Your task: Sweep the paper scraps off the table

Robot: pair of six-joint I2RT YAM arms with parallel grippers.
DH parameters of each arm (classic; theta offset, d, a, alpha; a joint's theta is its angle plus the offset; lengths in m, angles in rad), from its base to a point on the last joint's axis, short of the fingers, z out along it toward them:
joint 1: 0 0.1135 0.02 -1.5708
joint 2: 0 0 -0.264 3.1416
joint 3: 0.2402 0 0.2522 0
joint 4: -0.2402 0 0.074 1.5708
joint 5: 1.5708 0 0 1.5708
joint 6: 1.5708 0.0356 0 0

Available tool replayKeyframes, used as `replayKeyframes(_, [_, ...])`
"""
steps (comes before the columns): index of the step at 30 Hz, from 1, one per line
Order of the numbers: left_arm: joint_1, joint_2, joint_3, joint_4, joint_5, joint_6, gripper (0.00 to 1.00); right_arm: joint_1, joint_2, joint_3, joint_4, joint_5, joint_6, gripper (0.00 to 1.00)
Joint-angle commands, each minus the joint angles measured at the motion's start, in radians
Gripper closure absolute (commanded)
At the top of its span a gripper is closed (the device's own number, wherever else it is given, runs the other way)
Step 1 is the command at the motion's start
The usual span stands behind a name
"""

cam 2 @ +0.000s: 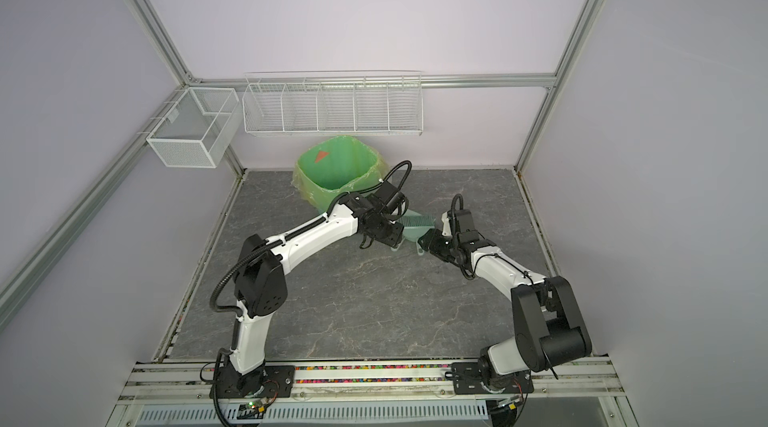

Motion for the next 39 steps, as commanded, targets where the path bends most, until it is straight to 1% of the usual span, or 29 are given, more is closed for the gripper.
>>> replayKeyframes(1, [-0.012, -0.1, -0.054, 0.032, -0.024, -0.014, 0.49, 0.005, -0.046, 0.03, -0.104, 0.039, -0.039, 0.41])
replayKeyframes(4, [-0.025, -0.193, -0.133, 0.066, -0.046, -0.02, 0.43, -0.001, -0.077, 0.043, -0.153, 0.062, -0.061, 0.35])
replayKeyframes(7, [-0.038, -0.306, -0.242, 0.122, -0.067, -0.032, 0.37, -0.012, -0.121, 0.047, -0.2, 0.09, -0.082, 0.28])
replayKeyframes(11, [-0.048, -0.466, -0.426, 0.223, -0.103, -0.038, 0.26, -0.032, -0.187, 0.053, -0.262, 0.136, -0.118, 0.19])
replayKeyframes(13, [-0.048, -0.522, -0.499, 0.241, -0.149, -0.057, 0.21, -0.045, -0.219, 0.05, -0.283, 0.155, -0.127, 0.14])
replayKeyframes(14, [-0.048, -0.545, -0.53, 0.237, -0.177, -0.065, 0.18, -0.053, -0.241, 0.043, -0.285, 0.158, -0.13, 0.13])
replayKeyframes(15, [-0.046, -0.56, -0.556, 0.228, -0.203, -0.068, 0.01, -0.058, -0.267, 0.034, -0.285, 0.163, -0.13, 0.09])
replayKeyframes(16, [-0.047, -0.571, -0.572, 0.212, -0.229, -0.082, 0.01, -0.059, -0.29, 0.026, -0.284, 0.169, -0.133, 0.01])
replayKeyframes(17, [-0.047, -0.587, -0.595, 0.202, -0.26, -0.094, 0.01, -0.058, -0.316, 0.02, -0.286, 0.179, -0.136, 0.02])
replayKeyframes(18, [-0.047, -0.606, -0.621, 0.195, -0.292, -0.109, 0.01, -0.058, -0.339, 0.018, -0.296, 0.194, -0.141, 0.05])
replayKeyframes(19, [-0.047, -0.621, -0.641, 0.191, -0.316, -0.115, 0.01, -0.09, -0.357, 0.016, -0.307, 0.207, -0.144, 0.07])
replayKeyframes(22, [-0.045, -0.693, -0.723, 0.2, -0.406, -0.149, 0.01, -0.11, -0.403, 0.019, -0.339, 0.227, -0.169, 0.09])
replayKeyframes(26, [-0.035, -0.796, -0.835, 0.254, -0.506, -0.122, 0.01, -0.138, -0.447, 0.031, -0.381, 0.265, -0.201, 0.1])
replayKeyframes(28, [-0.017, -0.838, -0.878, 0.269, -0.582, -0.105, 0.01, -0.145, -0.467, 0.04, -0.398, 0.306, -0.214, 0.11])
replayKeyframes(32, [0.076, -0.937, -0.982, 0.343, -0.68, -0.087, 0.01, -0.156, -0.508, 0.056, -0.433, 0.43, -0.231, 0.11])
replayKeyframes(34, [0.128, -0.989, -1.033, 0.387, -0.691, -0.084, 0.01, -0.159, -0.529, 0.053, -0.438, 0.496, -0.233, 0.11])
replayKeyframes(35, [0.155, -1.02, -1.056, 0.406, -0.734, -0.089, 0.01, -0.16, -0.54, 0.047, -0.437, 0.534, -0.23, 0.11])
replayKeyframes(36, [0.18, -1.05, -1.077, 0.423, -0.753, -0.095, 0.01, -0.161, -0.553, 0.038, -0.434, 0.566, -0.229, 0.11])
replayKeyframes(39, [0.228, -1.132, -1.146, 0.508, -0.794, -0.082, 0.01, -0.165, -0.589, 0.004, -0.402, 0.626, -0.233, 0.11])
